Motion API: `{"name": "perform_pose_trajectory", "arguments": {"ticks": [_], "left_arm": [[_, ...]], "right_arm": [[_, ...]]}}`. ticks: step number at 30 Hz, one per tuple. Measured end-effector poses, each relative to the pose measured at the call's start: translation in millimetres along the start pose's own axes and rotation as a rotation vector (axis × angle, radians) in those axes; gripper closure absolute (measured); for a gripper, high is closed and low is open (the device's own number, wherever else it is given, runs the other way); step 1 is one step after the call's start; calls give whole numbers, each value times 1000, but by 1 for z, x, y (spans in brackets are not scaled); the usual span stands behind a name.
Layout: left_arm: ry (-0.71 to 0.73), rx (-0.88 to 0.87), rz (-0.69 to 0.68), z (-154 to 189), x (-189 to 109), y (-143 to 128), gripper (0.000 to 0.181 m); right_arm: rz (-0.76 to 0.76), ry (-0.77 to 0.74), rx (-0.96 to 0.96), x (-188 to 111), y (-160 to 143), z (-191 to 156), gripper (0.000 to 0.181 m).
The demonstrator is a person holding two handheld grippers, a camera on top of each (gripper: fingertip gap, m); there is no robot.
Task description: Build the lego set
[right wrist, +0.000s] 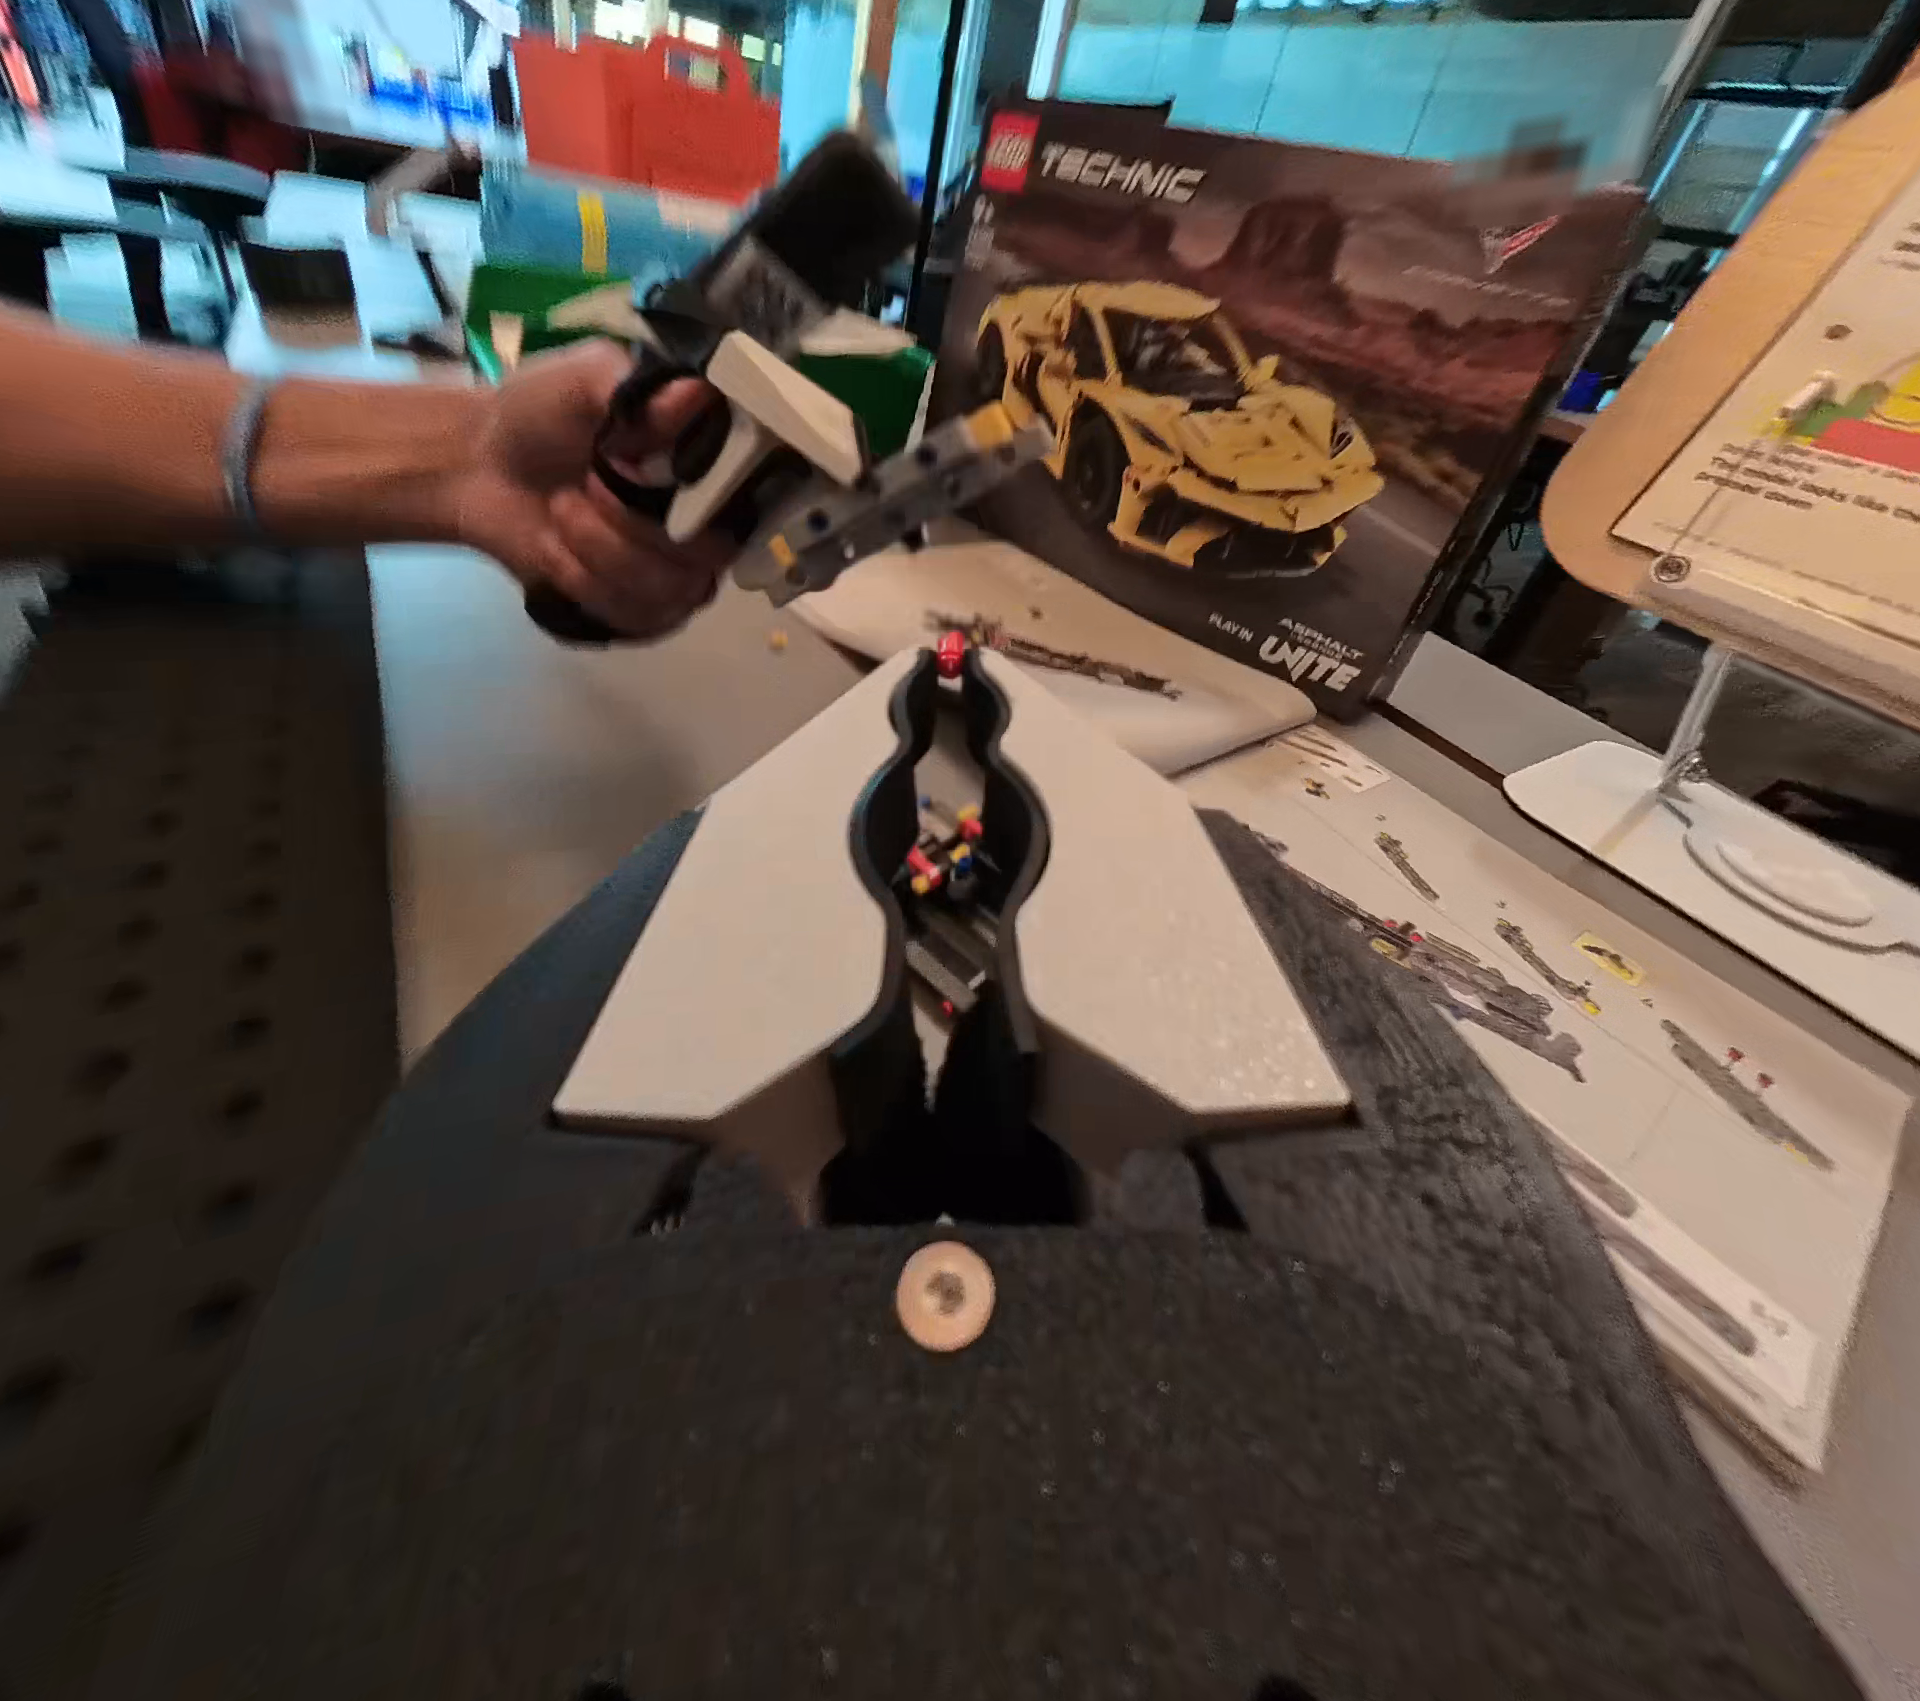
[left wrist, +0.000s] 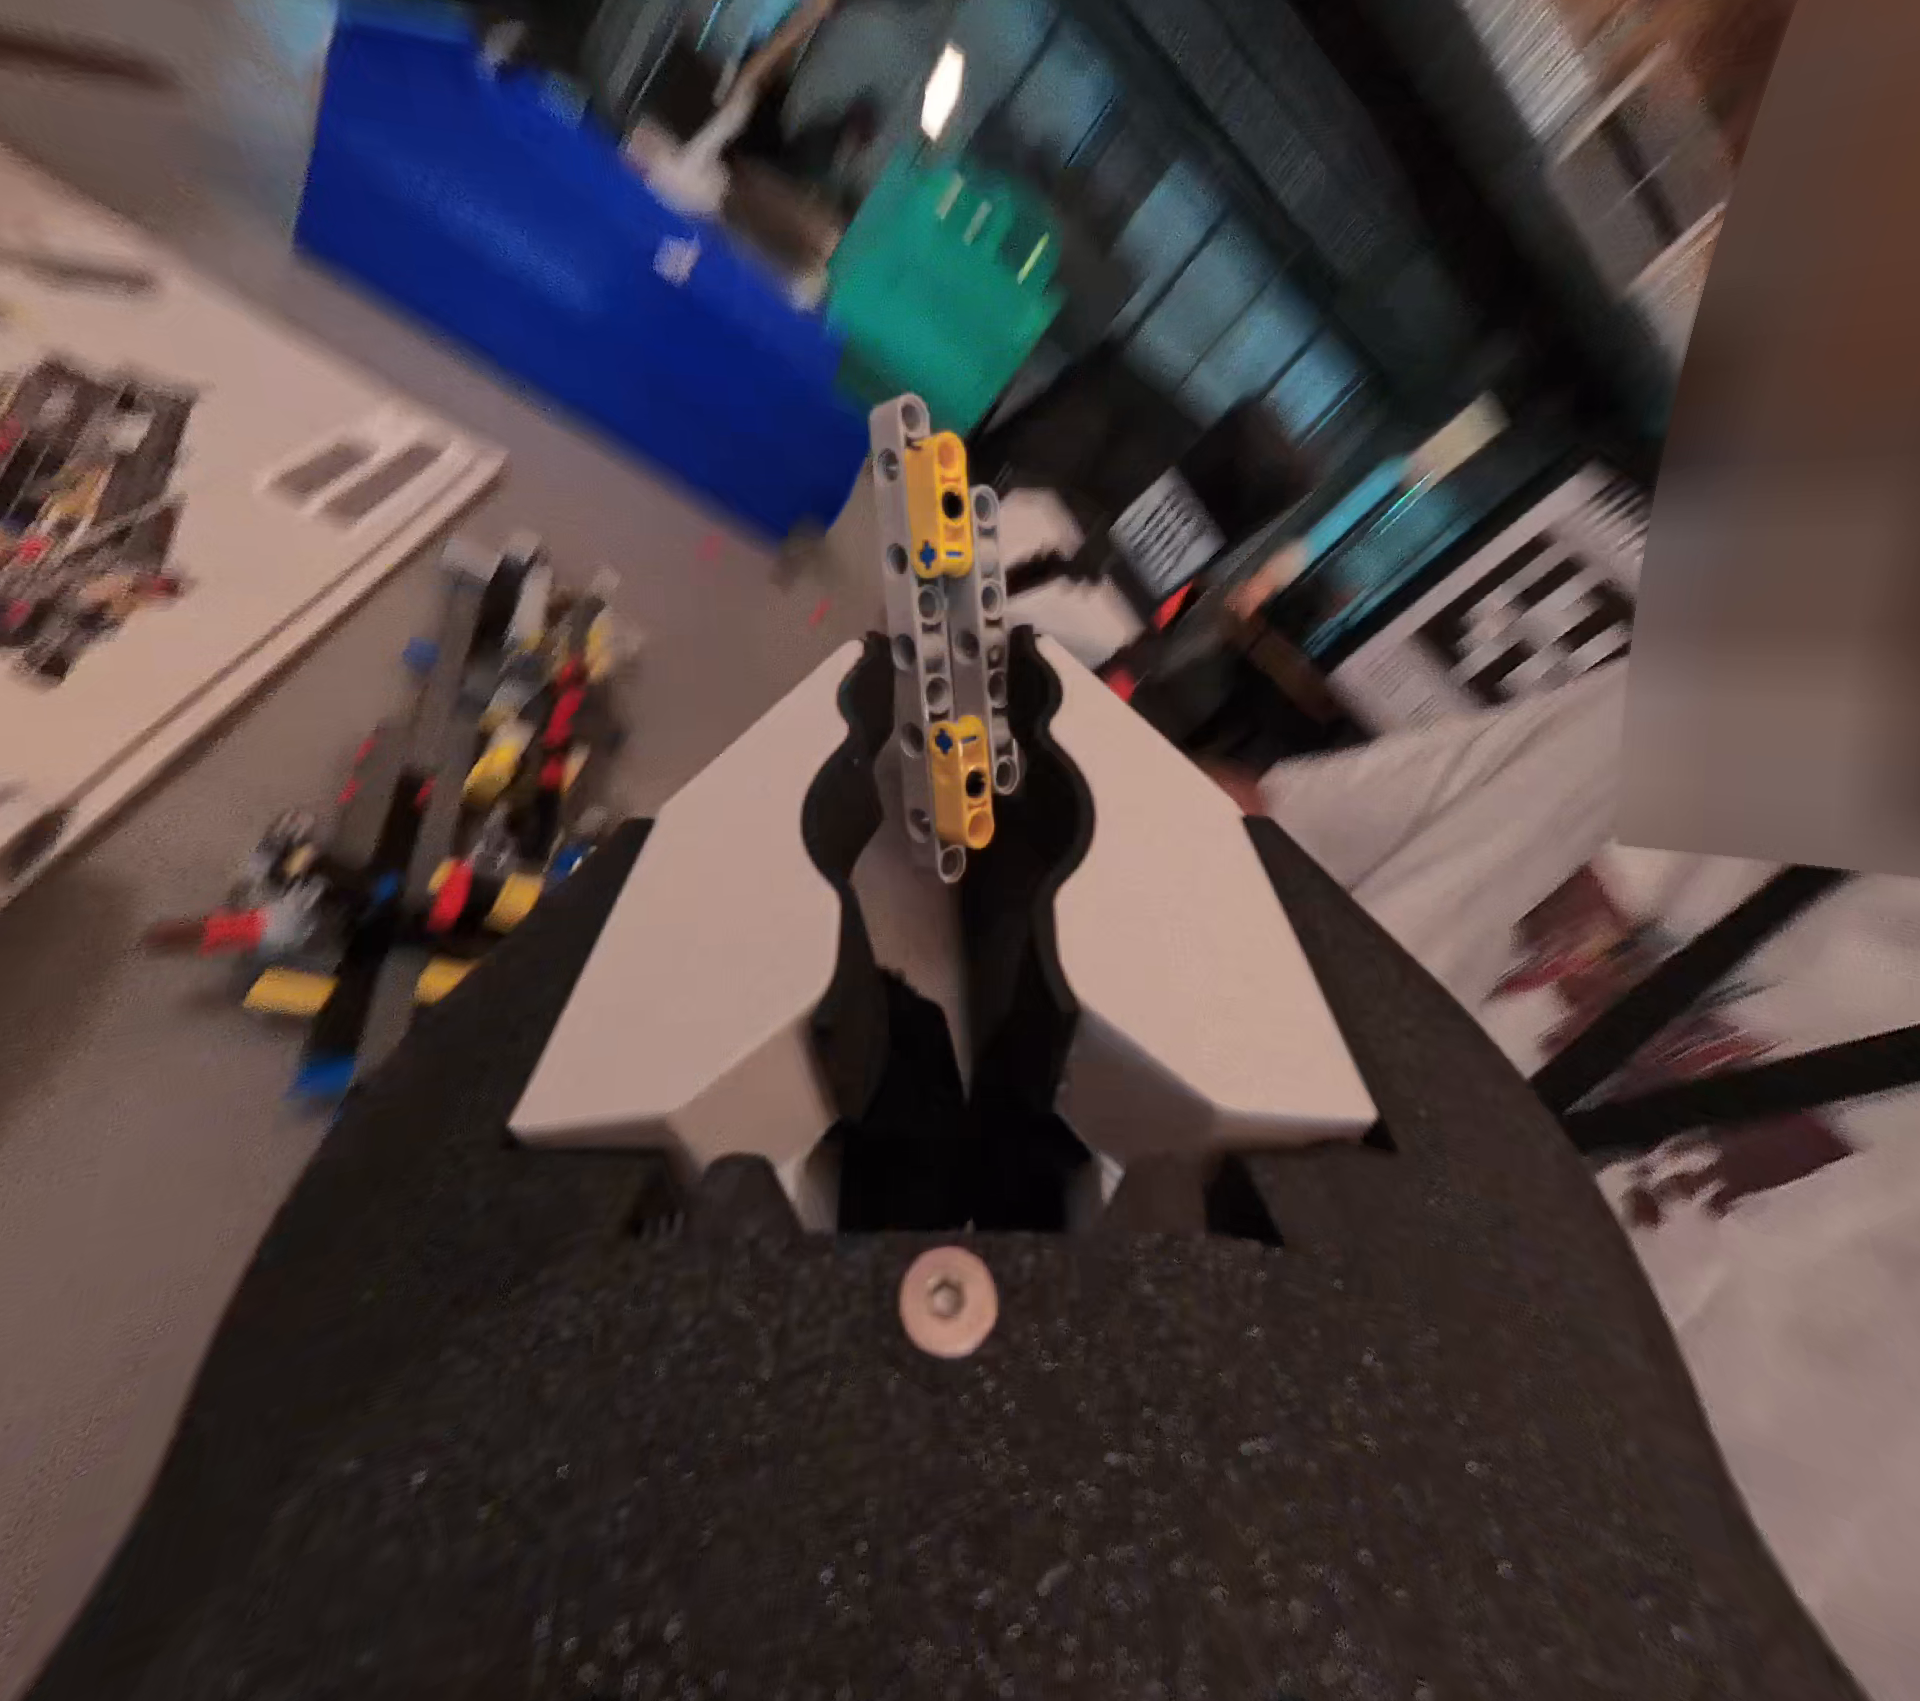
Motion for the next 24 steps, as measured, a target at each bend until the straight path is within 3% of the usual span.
{"name": "perform_pose_trajectory", "arguments": {"ticks": [4,6,9,13,17,21,24], "left_arm": [[-254,-113,362,6,-5,27,161],[-309,-147,420,3,-4,31,161],[-367,-156,431,1,-3,28,161],[-413,-187,415,4,-2,14,161],[-356,-118,337,10,4,6,161],[-285,14,264,16,3,8,161],[-267,20,283,15,-3,11,161]], "right_arm": [[98,-6,174,6,18,8,178],[133,-19,200,15,29,13,178],[200,-14,273,29,43,20,179],[157,-7,237,44,25,5,178],[76,-17,128,42,14,-8,178],[81,-24,192,41,12,0,177],[72,-38,206,41,10,4,177]]}}
Point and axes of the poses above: each gripper's, where its closed fingertips meet, x out along the fingers, y out of its top, z = x × y across the jaws, the point moved 7 cm from there along -x, back along the fingers, and after that the axes turned 2 degrees about -y, right-handed, at the moved point
